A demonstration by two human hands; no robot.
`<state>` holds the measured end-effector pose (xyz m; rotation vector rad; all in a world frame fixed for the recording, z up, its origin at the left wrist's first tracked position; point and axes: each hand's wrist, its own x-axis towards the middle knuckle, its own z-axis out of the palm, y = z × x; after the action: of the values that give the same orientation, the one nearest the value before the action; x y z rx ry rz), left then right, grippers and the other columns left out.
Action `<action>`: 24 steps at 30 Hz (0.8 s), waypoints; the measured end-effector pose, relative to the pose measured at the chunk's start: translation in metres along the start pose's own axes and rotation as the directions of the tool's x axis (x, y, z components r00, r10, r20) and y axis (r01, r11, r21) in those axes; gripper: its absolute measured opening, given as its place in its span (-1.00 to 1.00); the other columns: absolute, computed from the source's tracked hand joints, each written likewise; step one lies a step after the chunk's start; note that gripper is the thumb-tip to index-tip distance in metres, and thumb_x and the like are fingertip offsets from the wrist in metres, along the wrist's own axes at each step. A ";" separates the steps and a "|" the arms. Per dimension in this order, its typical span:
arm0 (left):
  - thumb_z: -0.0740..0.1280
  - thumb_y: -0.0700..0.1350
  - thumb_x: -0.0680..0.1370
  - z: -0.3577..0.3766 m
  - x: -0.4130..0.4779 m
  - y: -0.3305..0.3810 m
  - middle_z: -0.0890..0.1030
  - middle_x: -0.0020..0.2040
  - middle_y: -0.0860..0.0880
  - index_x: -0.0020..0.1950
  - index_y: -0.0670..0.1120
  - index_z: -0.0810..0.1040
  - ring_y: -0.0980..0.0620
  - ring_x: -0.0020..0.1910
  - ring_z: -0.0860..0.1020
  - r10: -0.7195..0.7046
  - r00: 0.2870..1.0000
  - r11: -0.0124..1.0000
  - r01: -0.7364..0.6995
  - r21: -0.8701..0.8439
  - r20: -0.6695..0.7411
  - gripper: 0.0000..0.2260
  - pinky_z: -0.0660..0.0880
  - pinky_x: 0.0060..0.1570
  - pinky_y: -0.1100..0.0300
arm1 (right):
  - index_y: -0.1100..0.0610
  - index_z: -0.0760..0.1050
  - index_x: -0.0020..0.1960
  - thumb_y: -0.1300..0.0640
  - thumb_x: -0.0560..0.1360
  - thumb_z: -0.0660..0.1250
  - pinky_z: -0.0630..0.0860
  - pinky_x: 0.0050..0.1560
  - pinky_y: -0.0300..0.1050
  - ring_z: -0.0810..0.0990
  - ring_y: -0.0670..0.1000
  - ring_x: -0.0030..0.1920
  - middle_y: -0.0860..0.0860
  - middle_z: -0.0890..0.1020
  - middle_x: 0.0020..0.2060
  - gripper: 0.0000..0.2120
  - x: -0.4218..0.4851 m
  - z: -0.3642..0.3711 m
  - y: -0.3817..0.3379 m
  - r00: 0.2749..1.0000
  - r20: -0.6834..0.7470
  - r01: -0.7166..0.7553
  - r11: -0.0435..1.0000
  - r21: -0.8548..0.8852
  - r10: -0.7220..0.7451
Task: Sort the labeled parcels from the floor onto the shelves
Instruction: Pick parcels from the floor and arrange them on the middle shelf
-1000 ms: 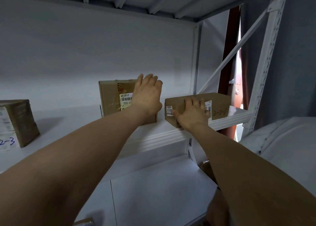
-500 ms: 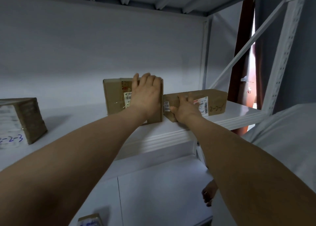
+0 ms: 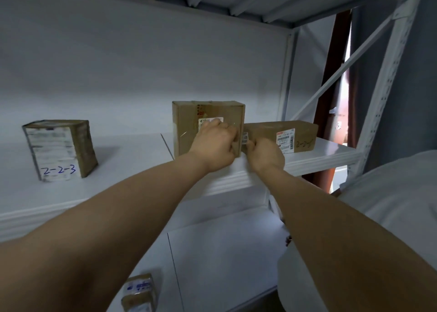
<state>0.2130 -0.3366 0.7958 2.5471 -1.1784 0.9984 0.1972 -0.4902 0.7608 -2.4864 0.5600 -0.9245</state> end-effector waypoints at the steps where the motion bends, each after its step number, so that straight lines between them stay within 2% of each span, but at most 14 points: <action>1: 0.24 -0.18 0.43 -0.003 -0.010 -0.002 0.60 -0.02 -0.07 0.08 -0.07 0.55 -0.11 0.04 0.48 -0.005 1.000 0.999 0.005 -0.044 0.008 -0.75 0.42 -0.07 0.07 | 0.17 0.60 0.04 -0.06 0.64 0.15 0.40 -0.13 -0.05 0.60 0.21 -0.05 0.17 0.65 -0.06 -0.64 -0.013 -0.002 -0.003 1.000 0.001 -0.022 1.000 -0.013 0.022; 2: 0.23 -0.19 0.43 -0.005 -0.023 -0.003 0.61 -0.04 -0.06 0.05 -0.05 0.55 -0.11 -0.01 0.51 -0.014 1.000 0.996 0.015 -0.086 0.014 -0.77 0.41 -0.17 0.11 | 0.15 0.61 -0.03 -0.08 0.64 0.14 0.40 -0.12 -0.05 0.57 0.20 -0.09 0.14 0.63 -0.11 -0.63 -0.026 -0.003 -0.006 0.999 -0.008 -0.039 0.999 -0.014 0.038; 4: 0.23 -0.17 0.45 -0.006 -0.053 -0.006 0.60 -0.03 -0.04 0.01 -0.02 0.54 -0.10 -0.09 0.55 -0.037 0.999 0.986 0.042 -0.160 0.033 -0.81 0.40 -0.25 0.14 | 0.11 0.55 -0.16 -0.09 0.62 0.14 0.42 -0.14 -0.06 0.56 0.18 -0.13 0.10 0.56 -0.22 -0.64 -0.057 -0.001 -0.014 0.998 -0.002 -0.060 0.998 0.000 0.060; 6: 0.23 -0.16 0.45 -0.001 -0.089 -0.007 0.60 -0.05 -0.03 -0.02 -0.01 0.54 -0.10 -0.10 0.56 -0.055 0.995 0.972 0.072 -0.224 0.080 -0.83 0.46 -0.22 0.13 | 0.14 0.45 -0.29 -0.01 0.58 0.16 0.38 -0.24 -0.10 0.54 0.16 -0.21 0.08 0.53 -0.32 -0.66 -0.090 0.006 -0.022 0.994 0.073 -0.082 0.996 0.033 0.080; 8: 0.23 -0.17 0.45 0.010 -0.132 -0.008 0.61 -0.05 -0.02 -0.03 -0.01 0.56 -0.09 -0.09 0.56 -0.074 0.982 0.951 0.122 -0.285 0.174 -0.83 0.43 -0.20 0.16 | 0.15 0.38 -0.40 0.06 0.51 0.20 0.27 -0.35 -0.13 0.48 0.13 -0.31 0.06 0.47 -0.43 -0.67 -0.127 0.017 -0.027 0.981 0.168 -0.113 0.992 0.053 0.102; 12: 0.24 -0.16 0.47 0.041 -0.218 -0.006 0.62 0.01 -0.03 0.05 -0.01 0.57 -0.08 -0.02 0.56 -0.050 0.901 0.925 0.205 -0.320 0.432 -0.79 0.51 -0.05 0.09 | 0.14 0.27 -0.48 0.10 0.45 0.26 0.22 -0.41 -0.17 0.35 0.06 -0.46 0.03 0.35 -0.53 -0.63 -0.202 0.052 -0.029 0.946 0.290 -0.158 0.987 0.033 0.142; 15: 0.23 -0.17 0.50 0.061 -0.272 -0.005 0.61 0.01 -0.04 0.09 -0.03 0.56 -0.07 -0.01 0.56 -0.056 0.817 0.909 0.279 -0.309 0.574 -0.79 0.54 0.00 0.04 | 0.12 0.28 -0.45 0.09 0.46 0.26 0.30 -0.36 -0.15 0.34 0.03 -0.46 0.03 0.34 -0.50 -0.65 -0.252 0.083 -0.020 0.897 0.384 -0.230 0.973 -0.016 0.218; 17: 0.24 -0.17 0.51 0.074 -0.303 -0.007 0.60 0.05 -0.05 0.13 -0.03 0.56 -0.07 0.03 0.56 -0.048 0.759 0.906 0.308 -0.292 0.650 -0.77 0.54 0.03 0.04 | 0.13 0.40 -0.35 0.07 0.51 0.26 0.39 -0.28 -0.10 0.42 0.04 -0.37 0.04 0.43 -0.41 -0.72 -0.283 0.102 -0.009 0.801 0.534 -0.269 0.959 -0.086 0.272; 19: 0.25 -0.15 0.52 0.086 -0.333 -0.007 0.59 0.08 -0.05 0.14 -0.03 0.56 -0.06 0.06 0.55 -0.038 0.701 0.899 0.335 -0.281 0.712 -0.78 0.54 0.06 0.03 | 0.16 0.51 -0.19 0.07 0.57 0.27 0.46 -0.19 -0.11 0.51 0.05 -0.26 0.05 0.54 -0.29 -0.78 -0.315 0.119 0.003 0.635 0.701 -0.284 0.942 -0.179 0.324; 22: 0.27 -0.09 0.55 0.106 -0.376 -0.004 0.58 0.08 -0.05 0.13 -0.05 0.57 -0.04 0.04 0.54 -0.003 0.586 0.893 0.365 -0.262 0.810 -0.81 0.53 0.06 0.05 | 0.20 0.51 -0.18 0.14 0.60 0.29 0.44 -0.42 -0.21 0.52 -0.04 -0.48 0.07 0.57 -0.37 -0.79 -0.361 0.139 0.021 0.365 0.855 -0.271 0.921 -0.281 0.368; 24: 0.29 -0.05 0.57 0.121 -0.403 0.000 0.56 0.03 -0.12 0.14 -0.07 0.57 -0.08 0.01 0.54 0.039 0.452 0.893 0.385 -0.234 0.891 -0.80 0.50 0.02 0.06 | 0.22 0.52 -0.14 0.21 0.60 0.27 0.38 -0.52 -0.26 0.48 -0.06 -0.55 0.10 0.53 -0.38 -0.84 -0.388 0.152 0.034 0.232 0.892 -0.309 0.899 -0.310 0.387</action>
<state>0.0861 -0.1363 0.4486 2.6997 -1.0418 -0.7521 0.0231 -0.2851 0.4409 -2.2462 0.6405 0.8149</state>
